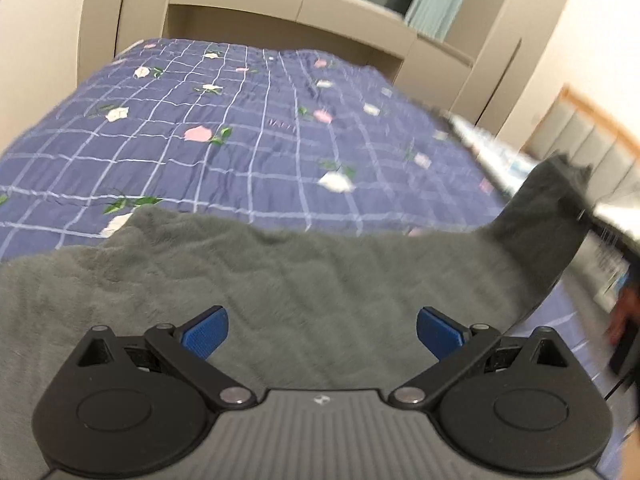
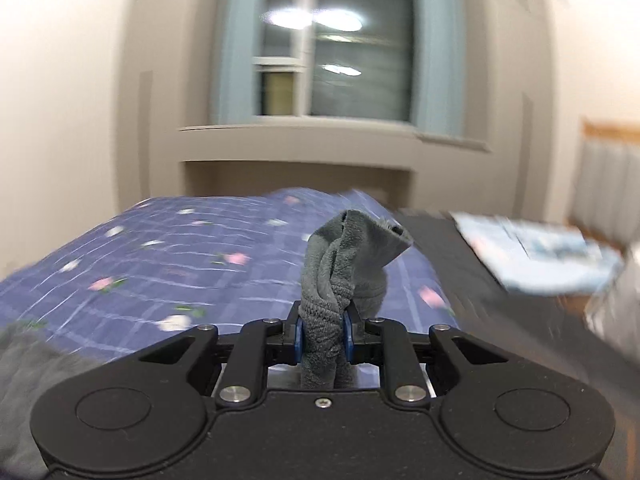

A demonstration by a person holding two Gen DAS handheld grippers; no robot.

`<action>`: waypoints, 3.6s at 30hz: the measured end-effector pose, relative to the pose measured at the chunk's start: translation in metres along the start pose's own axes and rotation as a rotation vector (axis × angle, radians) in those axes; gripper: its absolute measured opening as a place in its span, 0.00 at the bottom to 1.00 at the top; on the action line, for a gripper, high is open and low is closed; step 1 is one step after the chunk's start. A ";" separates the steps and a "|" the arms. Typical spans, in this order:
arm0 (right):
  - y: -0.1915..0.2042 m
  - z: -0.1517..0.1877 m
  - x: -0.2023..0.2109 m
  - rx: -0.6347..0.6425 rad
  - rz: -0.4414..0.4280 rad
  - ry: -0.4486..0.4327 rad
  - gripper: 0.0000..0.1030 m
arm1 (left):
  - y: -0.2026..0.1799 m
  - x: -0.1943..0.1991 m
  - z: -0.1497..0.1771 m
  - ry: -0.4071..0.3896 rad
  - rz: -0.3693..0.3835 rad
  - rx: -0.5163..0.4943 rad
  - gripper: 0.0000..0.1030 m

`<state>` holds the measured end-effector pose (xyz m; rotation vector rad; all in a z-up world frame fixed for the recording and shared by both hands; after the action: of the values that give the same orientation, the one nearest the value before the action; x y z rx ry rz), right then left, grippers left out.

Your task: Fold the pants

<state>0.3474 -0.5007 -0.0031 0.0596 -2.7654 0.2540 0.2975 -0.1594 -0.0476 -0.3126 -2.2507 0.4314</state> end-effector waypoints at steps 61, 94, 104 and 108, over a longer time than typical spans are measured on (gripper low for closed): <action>0.092 0.056 -0.083 0.147 0.023 0.236 0.98 | 0.004 -0.087 0.033 0.252 0.287 0.490 0.42; 0.083 0.083 -0.032 -0.046 0.048 0.324 0.99 | -0.026 -0.066 0.020 0.206 0.216 0.274 0.14; 0.119 0.054 -0.009 0.030 -0.008 0.313 0.99 | -0.020 -0.011 -0.005 0.143 0.208 0.160 0.12; 0.146 0.043 0.001 0.066 -0.057 0.299 0.99 | 0.004 0.012 -0.008 0.124 0.187 0.159 0.12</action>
<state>0.3211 -0.3653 -0.0665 0.1081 -2.4545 0.3117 0.2962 -0.1496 -0.0362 -0.4566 -2.0606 0.6672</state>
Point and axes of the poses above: each gripper's, at about its wrist camera, not at the fingertips, and x roughly against the way its jaws point, y to its left, z to its underside, the point moved 3 cm from there along -x, roughly the way its jaws point, and after that the axes turned 5 degrees about x, right-handed, at the moved point
